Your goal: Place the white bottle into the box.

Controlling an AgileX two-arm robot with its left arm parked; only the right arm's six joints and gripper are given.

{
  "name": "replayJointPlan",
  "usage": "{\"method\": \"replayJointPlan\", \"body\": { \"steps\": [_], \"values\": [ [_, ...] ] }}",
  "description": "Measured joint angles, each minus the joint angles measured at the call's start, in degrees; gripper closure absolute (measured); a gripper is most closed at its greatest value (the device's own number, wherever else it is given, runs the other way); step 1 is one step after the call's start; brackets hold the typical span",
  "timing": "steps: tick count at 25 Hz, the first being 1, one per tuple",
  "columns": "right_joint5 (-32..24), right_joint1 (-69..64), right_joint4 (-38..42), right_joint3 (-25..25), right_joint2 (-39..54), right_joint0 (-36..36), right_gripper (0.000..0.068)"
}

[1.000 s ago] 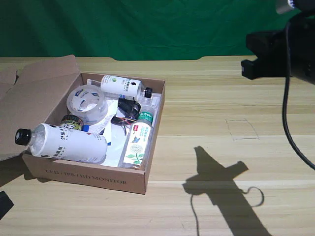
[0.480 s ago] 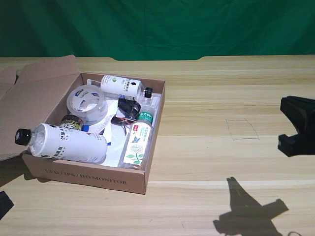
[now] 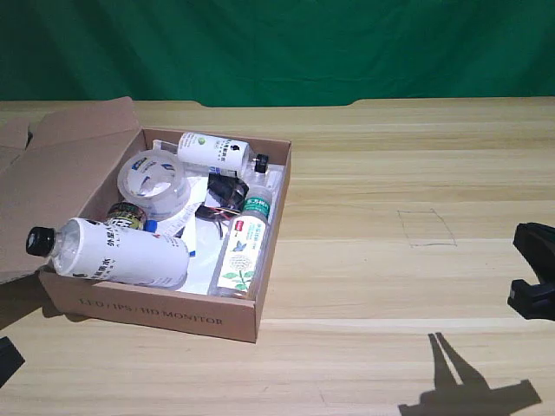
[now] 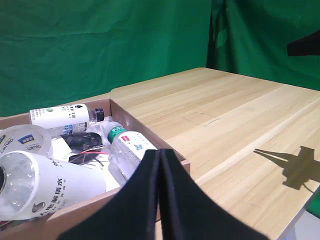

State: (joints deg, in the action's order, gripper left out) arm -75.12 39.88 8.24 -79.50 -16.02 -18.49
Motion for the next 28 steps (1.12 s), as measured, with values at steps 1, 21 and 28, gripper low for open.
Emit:
{"method": "replayJointPlan", "body": {
  "steps": [1, 21, 28],
  "values": [
    [0.0, 0.0, 0.1, -1.8, 0.0, 0.0, 0.068],
    [-0.2, -4.8, 1.3, -15.7, 2.5, 1.0, 0.068],
    [-2.5, -20.4, -8.9, -1.6, 12.2, 19.5, 0.068]
  ]
}}
